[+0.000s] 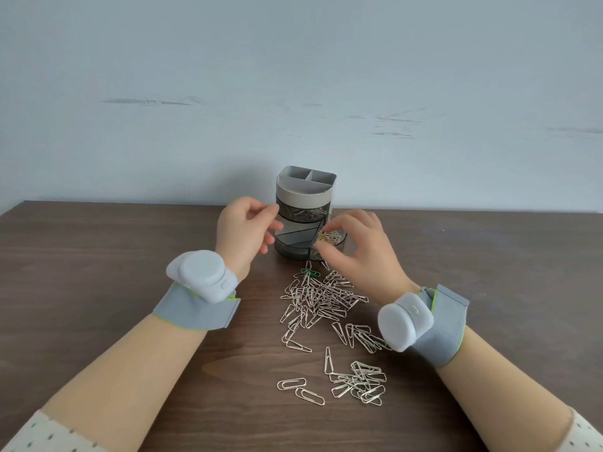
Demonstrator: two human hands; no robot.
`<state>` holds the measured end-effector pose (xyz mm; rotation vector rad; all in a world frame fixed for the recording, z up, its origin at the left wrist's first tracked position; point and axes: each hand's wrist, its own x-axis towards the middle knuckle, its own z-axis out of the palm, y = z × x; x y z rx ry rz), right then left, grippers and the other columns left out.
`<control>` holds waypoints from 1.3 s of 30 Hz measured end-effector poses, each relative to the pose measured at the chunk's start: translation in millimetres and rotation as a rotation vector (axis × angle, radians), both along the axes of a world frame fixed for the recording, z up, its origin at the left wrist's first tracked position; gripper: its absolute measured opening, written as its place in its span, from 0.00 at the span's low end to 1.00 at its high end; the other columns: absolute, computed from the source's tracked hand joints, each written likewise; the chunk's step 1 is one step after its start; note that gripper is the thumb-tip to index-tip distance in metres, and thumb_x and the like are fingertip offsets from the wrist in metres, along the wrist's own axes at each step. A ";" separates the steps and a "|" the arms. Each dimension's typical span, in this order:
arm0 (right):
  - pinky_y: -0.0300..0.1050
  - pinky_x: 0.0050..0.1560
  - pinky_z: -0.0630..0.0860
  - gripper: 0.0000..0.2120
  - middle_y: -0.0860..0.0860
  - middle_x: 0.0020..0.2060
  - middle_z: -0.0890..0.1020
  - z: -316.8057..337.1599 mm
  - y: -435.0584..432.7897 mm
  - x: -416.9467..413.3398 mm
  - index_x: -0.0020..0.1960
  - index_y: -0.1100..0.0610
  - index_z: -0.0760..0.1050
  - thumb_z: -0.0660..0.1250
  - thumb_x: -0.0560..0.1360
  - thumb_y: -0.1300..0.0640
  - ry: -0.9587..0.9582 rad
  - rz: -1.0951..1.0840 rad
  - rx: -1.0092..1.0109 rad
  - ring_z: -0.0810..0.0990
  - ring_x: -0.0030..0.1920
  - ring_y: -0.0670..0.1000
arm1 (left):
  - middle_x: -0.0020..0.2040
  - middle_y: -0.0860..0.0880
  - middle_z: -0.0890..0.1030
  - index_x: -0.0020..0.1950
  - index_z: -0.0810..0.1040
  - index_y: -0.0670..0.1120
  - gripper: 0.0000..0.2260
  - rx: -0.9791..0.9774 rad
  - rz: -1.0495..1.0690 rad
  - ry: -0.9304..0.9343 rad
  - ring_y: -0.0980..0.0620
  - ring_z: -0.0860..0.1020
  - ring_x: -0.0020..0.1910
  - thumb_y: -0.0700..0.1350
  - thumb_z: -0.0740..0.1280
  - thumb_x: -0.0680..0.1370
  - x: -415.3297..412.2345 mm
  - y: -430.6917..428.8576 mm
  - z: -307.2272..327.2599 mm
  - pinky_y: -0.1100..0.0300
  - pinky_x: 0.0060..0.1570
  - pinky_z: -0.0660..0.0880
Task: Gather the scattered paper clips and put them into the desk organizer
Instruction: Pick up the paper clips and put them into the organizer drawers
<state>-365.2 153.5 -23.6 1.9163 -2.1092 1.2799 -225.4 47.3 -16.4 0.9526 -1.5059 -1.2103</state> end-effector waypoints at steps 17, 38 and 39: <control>0.44 0.61 0.54 0.13 0.48 0.56 0.79 -1.7 9.8 -0.2 0.55 0.52 0.77 0.66 0.72 0.49 0.217 -0.007 0.000 0.68 0.63 0.51 | 0.45 0.55 0.80 0.44 0.79 0.53 0.10 -0.394 -0.123 -0.476 0.58 0.76 0.44 0.38 0.63 0.72 20.6 12.5 -8.6 0.61 0.47 0.72; 0.49 0.42 0.74 0.06 0.51 0.35 0.80 -1.3 34.2 12.1 0.39 0.57 0.77 0.62 0.71 0.57 0.086 0.133 0.219 0.75 0.37 0.51 | 0.62 0.37 0.71 0.57 0.70 0.36 0.16 -0.397 -0.236 -1.207 0.40 0.68 0.64 0.44 0.50 0.80 21.8 -18.0 -16.0 0.51 0.62 0.65; 0.49 0.43 0.74 0.06 0.52 0.37 0.80 -2.4 33.4 10.5 0.39 0.57 0.77 0.62 0.71 0.57 0.103 0.139 0.269 0.75 0.38 0.51 | 0.62 0.37 0.71 0.58 0.70 0.36 0.16 -0.401 -0.266 -1.190 0.40 0.68 0.65 0.44 0.50 0.80 25.2 -5.8 -17.4 0.51 0.63 0.65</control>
